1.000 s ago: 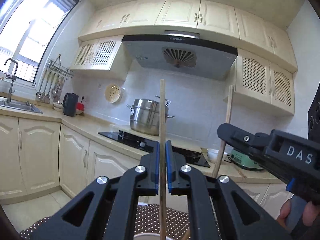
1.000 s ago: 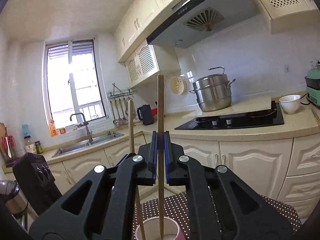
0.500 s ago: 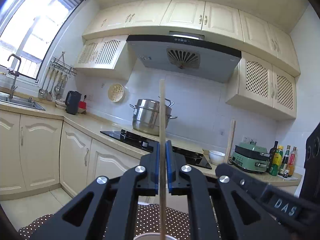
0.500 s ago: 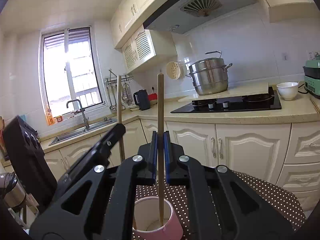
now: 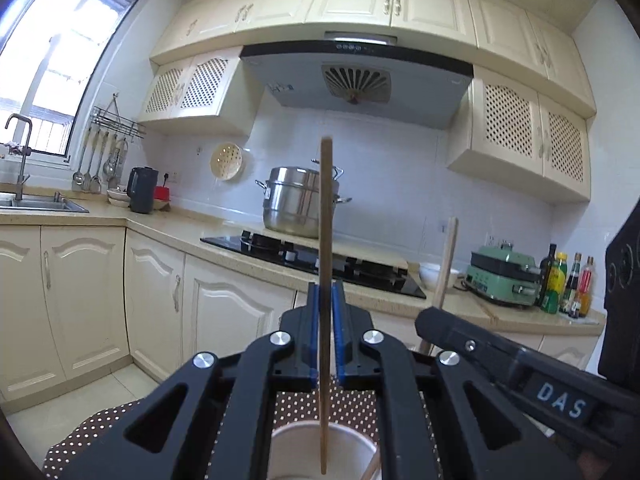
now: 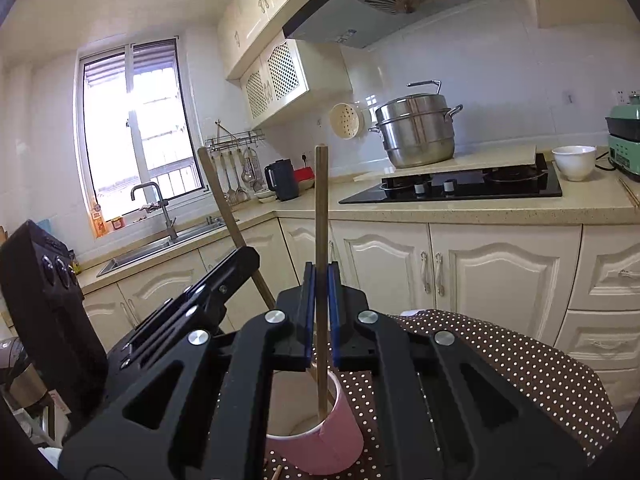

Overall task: Organize utensils
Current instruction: 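Open both tools to drop the chopsticks into the pink cup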

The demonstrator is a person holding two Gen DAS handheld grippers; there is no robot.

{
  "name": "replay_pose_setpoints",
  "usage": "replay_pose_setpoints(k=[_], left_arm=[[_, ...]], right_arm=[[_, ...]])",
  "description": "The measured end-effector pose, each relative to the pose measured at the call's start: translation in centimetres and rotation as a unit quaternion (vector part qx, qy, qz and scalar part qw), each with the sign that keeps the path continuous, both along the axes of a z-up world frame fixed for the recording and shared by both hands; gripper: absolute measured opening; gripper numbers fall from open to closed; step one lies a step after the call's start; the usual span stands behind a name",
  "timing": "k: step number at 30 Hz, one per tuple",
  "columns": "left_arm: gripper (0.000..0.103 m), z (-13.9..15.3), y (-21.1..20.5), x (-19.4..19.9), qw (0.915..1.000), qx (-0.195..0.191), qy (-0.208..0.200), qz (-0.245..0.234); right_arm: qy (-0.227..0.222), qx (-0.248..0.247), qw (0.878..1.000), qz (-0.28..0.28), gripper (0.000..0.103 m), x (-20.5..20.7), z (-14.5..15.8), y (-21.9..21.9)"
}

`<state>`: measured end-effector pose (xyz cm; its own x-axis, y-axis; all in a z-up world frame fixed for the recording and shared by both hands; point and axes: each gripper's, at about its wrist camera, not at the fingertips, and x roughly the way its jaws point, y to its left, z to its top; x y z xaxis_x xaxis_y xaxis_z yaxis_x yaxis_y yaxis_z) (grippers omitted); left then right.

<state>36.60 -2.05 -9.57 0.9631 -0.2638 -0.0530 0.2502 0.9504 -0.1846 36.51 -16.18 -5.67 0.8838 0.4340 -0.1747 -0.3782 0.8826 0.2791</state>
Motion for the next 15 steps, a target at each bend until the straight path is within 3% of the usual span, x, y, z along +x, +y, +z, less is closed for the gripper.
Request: replay_pose_setpoints(k=[1, 2, 3, 5, 7, 9, 11, 12, 15], left_arm=[[0.008, 0.0, 0.0, -0.1, 1.0000, 0.005, 0.007, -0.005], [0.017, 0.0, 0.1, -0.4, 0.9998, 0.006, 0.013, -0.010], [0.037, 0.0, 0.1, -0.6, 0.9998, 0.006, 0.017, -0.010], [0.049, 0.2, 0.5, -1.2, 0.9998, 0.003, 0.018, -0.002], [0.052, 0.4, 1.0, -1.7, 0.9997, 0.000, 0.024, -0.006], [0.059, 0.7, 1.2, -2.3, 0.9995, -0.003, 0.031, -0.010], [0.063, 1.1, 1.4, -3.0, 0.9993, -0.006, 0.036, -0.012], [0.065, 1.4, 1.6, -3.5, 0.9992, -0.007, 0.039, -0.010], [0.070, 1.9, 2.2, -4.6, 0.9984, -0.012, 0.054, -0.010]], right_arm=[[0.002, 0.001, 1.000, -0.002, 0.007, -0.1, -0.1, 0.0], [0.003, 0.000, 1.000, -0.004, 0.007, -0.2, -0.1, 0.0], [0.004, 0.000, 1.000, -0.007, 0.007, -0.2, 0.0, -0.1], [0.005, 0.004, 1.000, -0.015, 0.007, -0.5, 0.2, -0.4], [0.007, 0.010, 1.000, -0.021, 0.008, -0.8, 0.5, -0.8], [0.008, 0.016, 1.000, -0.025, 0.016, -1.2, 0.9, -1.1], [0.002, 0.023, 0.999, -0.029, 0.042, -1.8, 1.3, -1.4], [-0.003, 0.031, 0.999, -0.033, 0.048, -2.4, 1.5, -1.8], [-0.009, 0.033, 0.999, -0.038, 0.049, -3.4, 2.2, -2.3]])
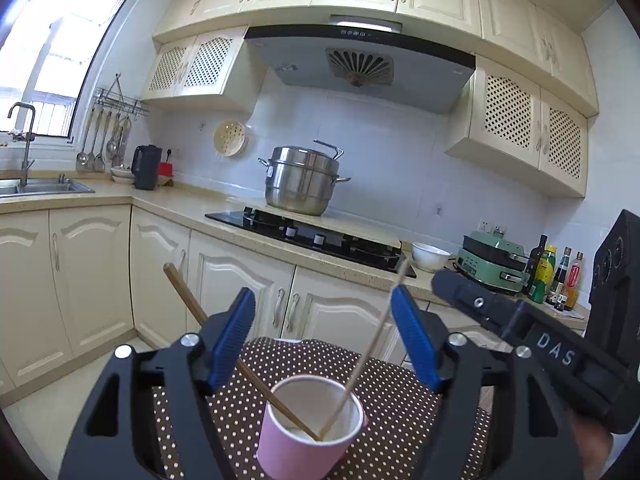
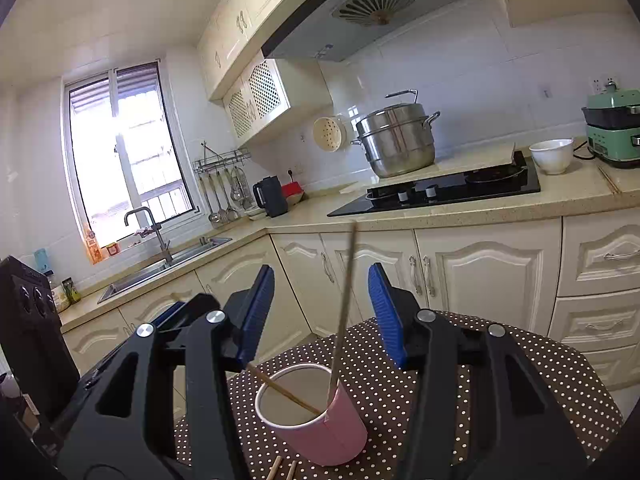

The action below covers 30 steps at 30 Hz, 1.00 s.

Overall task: Organize utensils
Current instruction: 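Open both tools to drop the chopsticks into the pink cup, then move both tools back down to the scattered utensils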

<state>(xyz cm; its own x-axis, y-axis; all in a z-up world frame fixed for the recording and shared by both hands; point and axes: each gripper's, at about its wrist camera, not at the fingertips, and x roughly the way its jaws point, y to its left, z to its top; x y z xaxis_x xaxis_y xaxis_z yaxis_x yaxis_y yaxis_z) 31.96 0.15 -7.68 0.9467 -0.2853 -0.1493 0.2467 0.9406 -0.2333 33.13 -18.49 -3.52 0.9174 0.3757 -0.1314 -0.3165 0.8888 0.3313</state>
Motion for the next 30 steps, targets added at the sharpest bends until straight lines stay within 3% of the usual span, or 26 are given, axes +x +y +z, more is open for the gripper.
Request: replay_pose_setpoints(k=[3, 6, 9, 12, 16, 18, 19, 21, 24, 30], left_arm=[[0.071, 0.2, 1.0, -1.3, 0.9995, -0.002, 0.030, 0.004], [0.071, -0.2, 2.2, -2.2, 0.9963, 0.005, 0.085, 0.011], [0.070, -2.0, 2.5, -2.6, 0.9824, 0.031, 0.184, -0.012], [0.070, -4.5, 2.6, -3.2, 0.9624, 0.059, 0.265, -0.013], [0.070, -7.1, 3.0, -5.3, 0.9506, 0.086, 0.298, -0.015], [0.052, -8.3, 3.4, -6.3, 0.9459, 0.096, 0.309, -0.017], [0.046, -9.0, 3.7, -6.5, 0.9413, 0.093, 0.324, -0.019], [0.026, -10.5, 4.3, -6.7, 0.9321, 0.080, 0.353, -0.022], [0.016, -12.2, 5.0, -7.1, 0.9230, 0.073, 0.377, -0.011], [0.015, -13.9, 5.5, -7.2, 0.9139, 0.062, 0.401, -0.007]], right_arm=[[0.006, -0.006, 1.000, -0.003, 0.053, -1.1, 0.1, -0.7], [0.022, -0.027, 0.999, 0.002, 0.055, -2.2, -0.4, -1.2], [0.059, -0.059, 0.996, 0.013, 0.059, -3.1, -1.7, -1.2], [0.108, -0.090, 0.990, 0.028, 0.060, -3.6, -3.5, -0.9], [0.154, -0.125, 0.979, 0.052, 0.060, -4.7, -6.0, -0.1], [0.173, -0.131, 0.974, 0.065, 0.060, -5.2, -7.0, 0.3], [0.178, -0.133, 0.972, 0.069, 0.060, -5.5, -7.4, 0.4], [0.190, -0.142, 0.968, 0.080, 0.060, -5.9, -8.2, 0.9], [0.198, -0.152, 0.964, 0.094, 0.060, -6.5, -8.7, 1.7], [0.207, -0.160, 0.959, 0.108, 0.060, -7.2, -8.9, 2.7]])
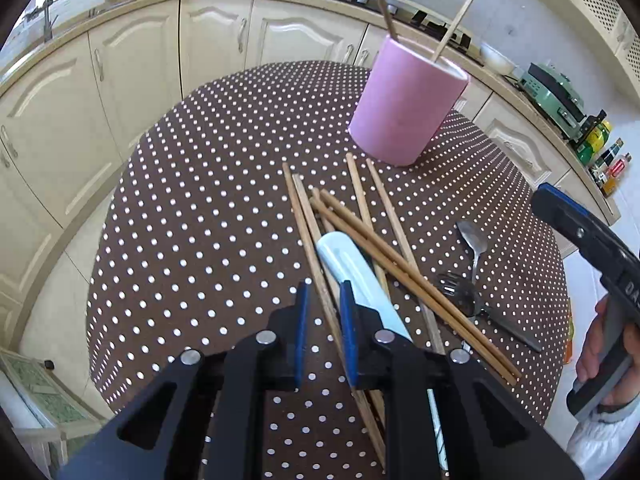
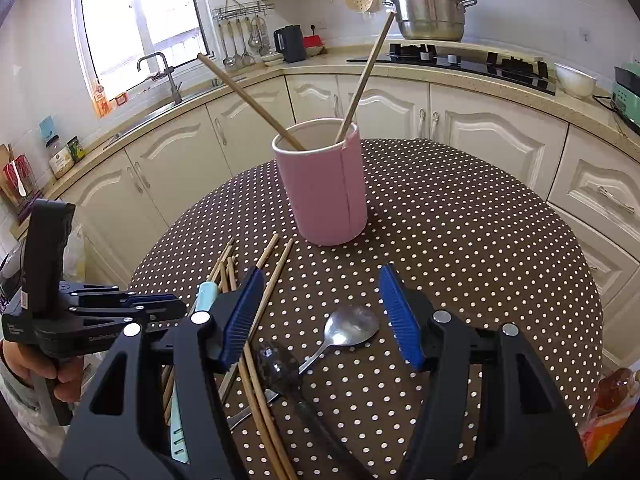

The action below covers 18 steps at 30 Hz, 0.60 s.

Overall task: Organize utensils
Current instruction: 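Move both tools back down to the scattered utensils, then grasp the steel spoon with the right tool while the left tool grasps a chopstick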

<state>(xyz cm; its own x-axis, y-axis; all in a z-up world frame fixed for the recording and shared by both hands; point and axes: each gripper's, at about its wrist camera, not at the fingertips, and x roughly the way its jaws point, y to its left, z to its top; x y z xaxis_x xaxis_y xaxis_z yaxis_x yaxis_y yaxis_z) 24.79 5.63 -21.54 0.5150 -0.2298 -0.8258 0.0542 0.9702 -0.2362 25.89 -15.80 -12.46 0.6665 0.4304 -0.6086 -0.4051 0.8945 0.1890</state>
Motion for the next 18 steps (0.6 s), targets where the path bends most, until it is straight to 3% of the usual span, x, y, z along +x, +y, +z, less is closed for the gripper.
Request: replay_pose_setpoints(k=[4, 11, 18], left_arm=[[0.015, -0.5, -0.2, 0.1, 0.9997, 0.016, 0.016, 0.008], [0.015, -0.6, -1.1, -0.4, 0.9997, 0.022, 0.011, 0.001], [0.015, -0.7, -2.7, -0.5, 0.9985, 0.055, 0.000, -0.006]], right_arm=[[0.004, -0.011, 1.000, -0.002, 0.060, -0.5, -0.1, 0.3], [0.033, -0.030, 0.998, -0.037, 0.060, -1.4, -1.6, 0.0], [0.069, -0.022, 0.996, -0.050, 0.060, -1.7, -3.6, -0.6]])
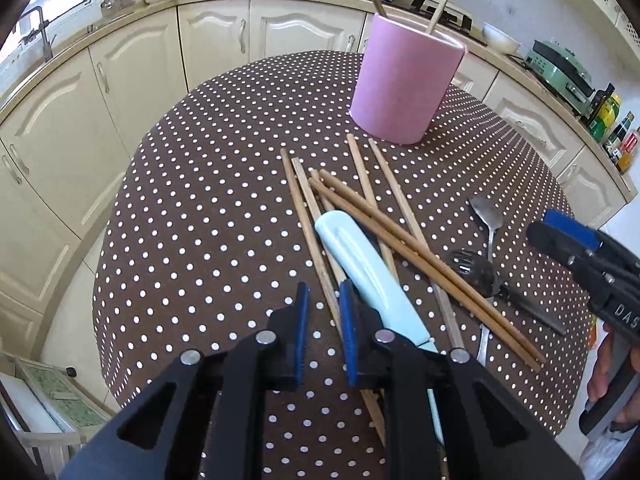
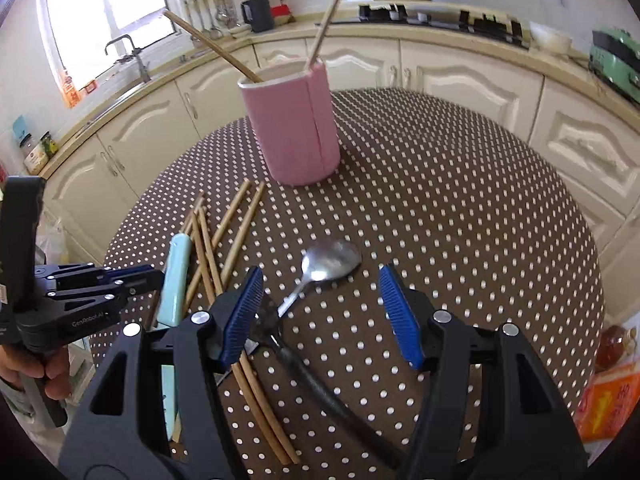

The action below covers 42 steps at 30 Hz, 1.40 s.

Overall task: Organize utensils
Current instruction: 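Grasp the steel spoon with the right tool while the left tool grasps a chopstick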

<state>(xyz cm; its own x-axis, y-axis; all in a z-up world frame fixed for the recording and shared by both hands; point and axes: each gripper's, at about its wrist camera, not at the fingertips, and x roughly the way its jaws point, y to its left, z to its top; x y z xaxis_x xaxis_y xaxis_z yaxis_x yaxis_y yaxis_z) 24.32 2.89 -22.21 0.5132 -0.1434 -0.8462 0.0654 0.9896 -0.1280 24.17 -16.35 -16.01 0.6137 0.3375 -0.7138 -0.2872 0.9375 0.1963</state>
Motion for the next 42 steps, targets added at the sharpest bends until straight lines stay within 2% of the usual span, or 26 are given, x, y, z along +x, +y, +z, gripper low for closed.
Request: replay_pose_setpoints(k=[5, 8, 12, 16, 22, 26, 30, 34, 36, 38, 42], left_arm=[[0.020, 0.1, 0.4, 1.2, 0.9999, 0.001, 0.004, 0.011], [0.021, 0.1, 0.7, 1.5, 0.9998, -0.006, 0.008, 0.018], [0.021, 0.0, 1.1, 1.1, 0.9998, 0.006, 0.006, 0.015], [0.021, -0.1, 1.6, 1.1, 0.9998, -0.008, 0.012, 0.017], [0.023, -0.1, 1.3, 1.5, 0.9997, 0.001, 0.020, 0.012], [0.023, -0.3, 0.7, 2.8, 0.9995, 0.026, 0.019, 0.006], [0.012, -0.2, 0.9, 3.4, 0.9993, 0.031, 0.016, 0.010], [0.009, -0.2, 2.1, 3.3, 0.9997, 0.011, 0.013, 0.020], [0.007, -0.2, 2.7, 3.0, 0.9995, 0.005, 0.011, 0.028], [0.007, -0.2, 3.3, 2.9, 0.9993, -0.003, 0.012, 0.034], [0.006, -0.2, 4.1, 3.2, 0.9984, -0.032, 0.020, 0.043]], right_arm=[[0.015, 0.004, 1.000, -0.001, 0.061, -0.2, -0.7, 0.0], [0.018, 0.006, 1.000, -0.003, 0.061, -0.2, -1.0, 0.1], [0.025, 0.011, 1.000, -0.006, 0.062, -0.2, -1.4, 0.1], [0.030, 0.015, 0.999, -0.008, 0.062, -0.1, -1.6, 0.0], [0.047, 0.019, 0.999, -0.010, 0.062, 0.6, -2.0, 0.1], [0.061, 0.019, 0.998, -0.011, 0.062, 1.2, -2.3, 0.8], [0.068, 0.008, 0.998, -0.003, 0.062, 1.8, -2.3, 1.9], [0.078, -0.016, 0.997, 0.000, 0.062, 3.1, -2.6, 3.3], [0.075, -0.046, 0.996, -0.002, 0.053, 3.7, -2.6, 4.2], [0.070, -0.075, 0.995, 0.001, 0.039, 4.2, -2.7, 5.0], [0.072, -0.082, 0.994, 0.018, 0.032, 5.4, -2.6, 5.8]])
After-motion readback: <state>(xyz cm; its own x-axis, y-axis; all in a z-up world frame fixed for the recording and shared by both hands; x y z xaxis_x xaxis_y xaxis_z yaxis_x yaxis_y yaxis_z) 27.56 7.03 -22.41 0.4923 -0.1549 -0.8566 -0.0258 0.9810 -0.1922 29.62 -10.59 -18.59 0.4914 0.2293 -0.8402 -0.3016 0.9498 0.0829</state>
